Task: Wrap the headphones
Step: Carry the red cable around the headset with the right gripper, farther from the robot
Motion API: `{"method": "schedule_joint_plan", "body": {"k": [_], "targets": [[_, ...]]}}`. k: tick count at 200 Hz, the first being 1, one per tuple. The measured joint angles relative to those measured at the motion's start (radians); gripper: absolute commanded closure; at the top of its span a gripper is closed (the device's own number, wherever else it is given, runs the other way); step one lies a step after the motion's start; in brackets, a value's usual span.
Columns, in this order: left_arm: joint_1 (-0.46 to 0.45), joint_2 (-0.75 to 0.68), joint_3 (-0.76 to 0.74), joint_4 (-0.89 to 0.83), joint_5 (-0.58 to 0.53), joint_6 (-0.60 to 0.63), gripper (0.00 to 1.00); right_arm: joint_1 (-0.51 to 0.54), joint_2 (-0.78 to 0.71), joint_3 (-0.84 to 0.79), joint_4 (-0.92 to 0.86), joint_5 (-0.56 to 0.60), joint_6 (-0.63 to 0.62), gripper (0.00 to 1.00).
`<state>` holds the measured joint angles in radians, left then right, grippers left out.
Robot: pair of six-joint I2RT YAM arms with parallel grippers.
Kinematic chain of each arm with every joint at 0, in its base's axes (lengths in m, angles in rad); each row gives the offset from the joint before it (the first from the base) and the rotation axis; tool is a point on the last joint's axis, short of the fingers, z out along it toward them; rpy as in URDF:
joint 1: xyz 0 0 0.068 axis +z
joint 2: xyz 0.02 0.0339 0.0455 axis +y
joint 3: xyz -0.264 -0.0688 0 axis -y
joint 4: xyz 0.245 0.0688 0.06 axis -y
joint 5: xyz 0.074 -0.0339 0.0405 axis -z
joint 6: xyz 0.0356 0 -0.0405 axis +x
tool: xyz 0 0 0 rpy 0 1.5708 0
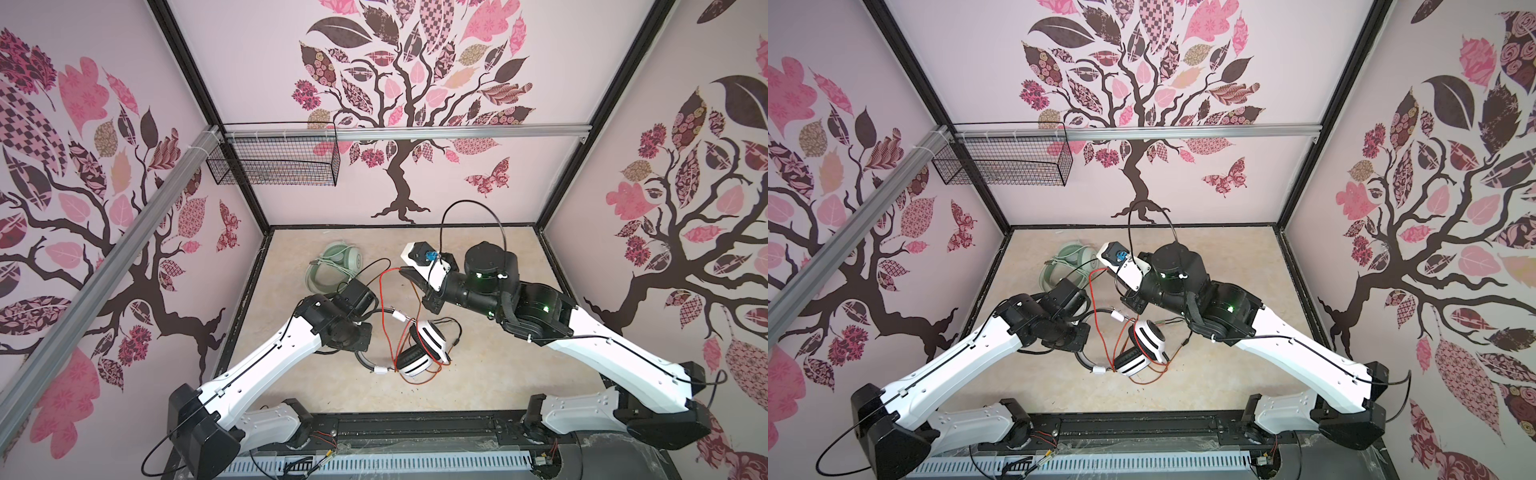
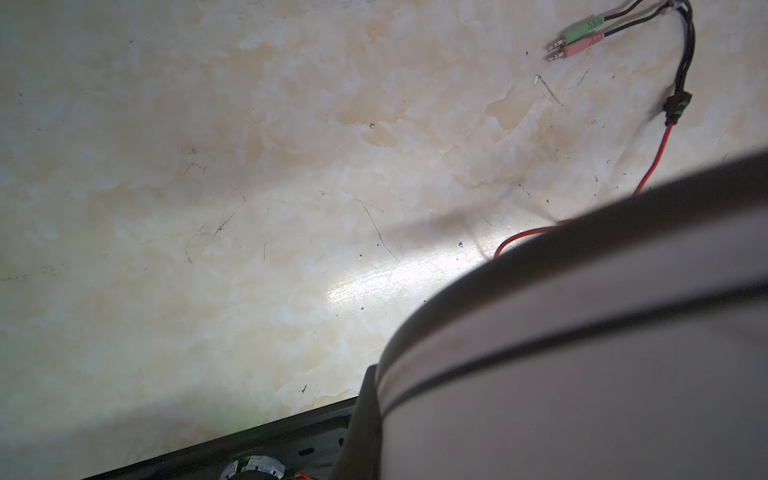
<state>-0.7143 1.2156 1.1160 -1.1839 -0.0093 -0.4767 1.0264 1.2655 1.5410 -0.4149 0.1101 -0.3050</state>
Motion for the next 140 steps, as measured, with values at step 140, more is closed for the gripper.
{"method": "schedule_joint_plan", "body": {"k": [140], "targets": [[0.0,-0.193,0.03,-0.064,0.013,-0.035,1.0,-0.313,0.053,-0.24,0.06,0.095,0.231,1.0]]}}
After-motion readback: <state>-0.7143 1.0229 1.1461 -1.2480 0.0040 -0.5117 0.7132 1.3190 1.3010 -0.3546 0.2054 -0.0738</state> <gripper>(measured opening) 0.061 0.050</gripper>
